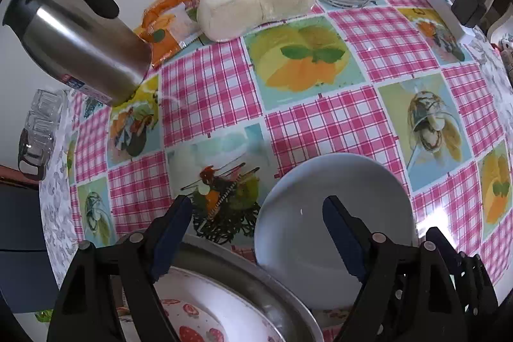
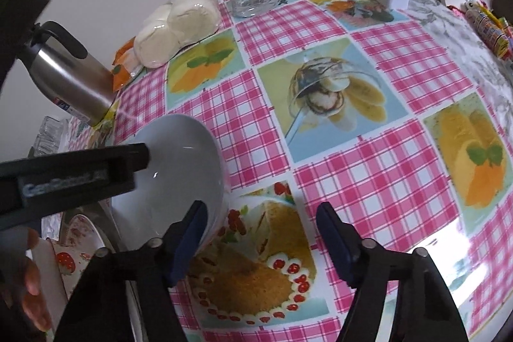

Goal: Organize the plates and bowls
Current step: 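Close both grippers on the rim of the remaining white bowl, then lift the white bowl with both grippers and carry it over the basin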

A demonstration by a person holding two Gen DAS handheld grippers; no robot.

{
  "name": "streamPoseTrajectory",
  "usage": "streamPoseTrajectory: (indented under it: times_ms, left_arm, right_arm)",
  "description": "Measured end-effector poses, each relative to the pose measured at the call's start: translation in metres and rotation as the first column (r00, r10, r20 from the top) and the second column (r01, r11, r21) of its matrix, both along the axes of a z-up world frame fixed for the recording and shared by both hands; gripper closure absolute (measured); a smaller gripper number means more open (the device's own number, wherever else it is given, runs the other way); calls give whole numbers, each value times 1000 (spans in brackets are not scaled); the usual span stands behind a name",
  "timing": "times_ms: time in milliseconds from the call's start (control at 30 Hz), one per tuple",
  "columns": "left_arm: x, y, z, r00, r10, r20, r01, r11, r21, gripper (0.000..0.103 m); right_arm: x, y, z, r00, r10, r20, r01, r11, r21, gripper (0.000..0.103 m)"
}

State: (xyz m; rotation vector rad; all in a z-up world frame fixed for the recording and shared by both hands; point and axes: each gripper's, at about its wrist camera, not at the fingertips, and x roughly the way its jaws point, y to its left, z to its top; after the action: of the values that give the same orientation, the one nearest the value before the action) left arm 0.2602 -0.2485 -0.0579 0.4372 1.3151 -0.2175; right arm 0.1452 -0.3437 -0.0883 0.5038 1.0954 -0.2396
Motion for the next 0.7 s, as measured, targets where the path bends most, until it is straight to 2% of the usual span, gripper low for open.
streamPoseTrajectory:
  times_ms: [67,133,300,367,500,700]
  left_arm:
    - [2,0,-7,1000,3,-20,-3,1000,2,34]
    - [3,0,-14,999,11,-42,-11,1000,0,41]
    - [5,1,-23,998,28,-63,-28,1000,-10,43]
    - [5,1,-27,997,27,-78,-28,1000,-14,54]
    - [3,-1,-34,994,14,-106,-17,999,-27,62]
    - [-2,-6,-37,993,-6,-121,2,999,-35,67]
  right_arm:
    - [1,1,-1,1000,3,9,-4,1000,18,40]
    - [2,3,-2,1000,10,18,-10,999,38,46]
    - [6,7,-6,999,20,36,-23,996,85,62]
    - [8,10,-8,999,24,42,-29,994,103,68]
    - [10,12,-9,998,23,55,-29,992,125,83]
    - [8,7,-6,998,14,62,-20,994,108,87]
